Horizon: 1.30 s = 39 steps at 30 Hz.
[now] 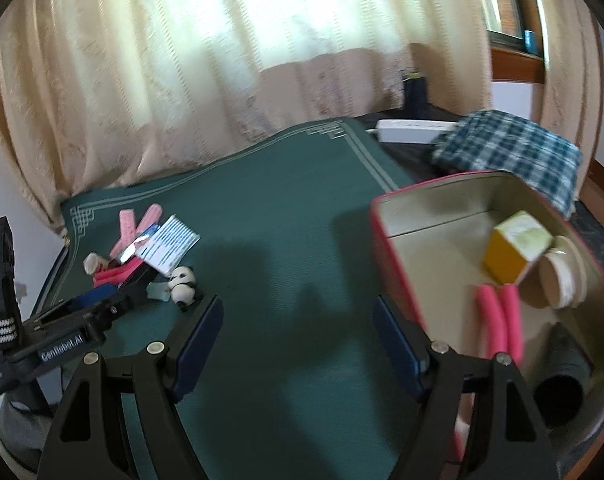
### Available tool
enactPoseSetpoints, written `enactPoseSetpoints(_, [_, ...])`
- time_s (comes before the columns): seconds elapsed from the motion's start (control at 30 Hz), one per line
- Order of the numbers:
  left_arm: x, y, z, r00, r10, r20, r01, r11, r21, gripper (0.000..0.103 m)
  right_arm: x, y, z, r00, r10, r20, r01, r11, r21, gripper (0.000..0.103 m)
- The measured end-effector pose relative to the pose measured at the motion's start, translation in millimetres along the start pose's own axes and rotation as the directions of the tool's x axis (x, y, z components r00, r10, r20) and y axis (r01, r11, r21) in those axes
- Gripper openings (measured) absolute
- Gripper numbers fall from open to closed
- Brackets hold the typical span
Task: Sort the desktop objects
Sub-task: 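Return to the pile and grasp the wrapped tape roll with the left gripper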
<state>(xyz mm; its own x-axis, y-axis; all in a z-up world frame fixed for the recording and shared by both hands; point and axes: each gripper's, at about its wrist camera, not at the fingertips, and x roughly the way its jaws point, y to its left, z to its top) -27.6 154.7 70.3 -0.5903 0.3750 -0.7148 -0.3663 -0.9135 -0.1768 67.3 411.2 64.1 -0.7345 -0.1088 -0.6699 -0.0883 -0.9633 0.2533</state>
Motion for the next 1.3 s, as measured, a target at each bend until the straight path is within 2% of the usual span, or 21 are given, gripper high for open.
enactPoseSetpoints(0.2, [-2,53,0,0.998,0.061,0.002,-0.061,0.995,-0.083,0.074,23,26,0,0.998,0.031,-0.053,-0.033,0.999,-0.040,0.080])
enactPoseSetpoints(0.6, [-2,120,-3,0.988,0.152,-0.013,-0.152,0.975,-0.161,0.074,77,82,8,0.986,0.074,-0.151,-0.096,0.986,-0.139,0.080])
enactPoseSetpoints(0.77, [-6,147,8,0.978,0.209,-0.007,-0.207,0.960,-0.188,0.074,92,104,16,0.984,0.084,-0.159,-0.111,0.979,-0.173,0.080])
enactPoseSetpoints(0.93, [3,176,17,0.965,0.260,-0.026,-0.259,0.942,-0.213,0.074,104,109,14,0.980,0.096,-0.174,-0.125,0.978,-0.164,0.080])
enactPoseSetpoints(1.3, [41,187,42,0.949,0.310,-0.056,-0.315,0.934,-0.169,0.074,114,105,9,0.977,0.099,-0.189,-0.129,0.979,-0.156,0.080])
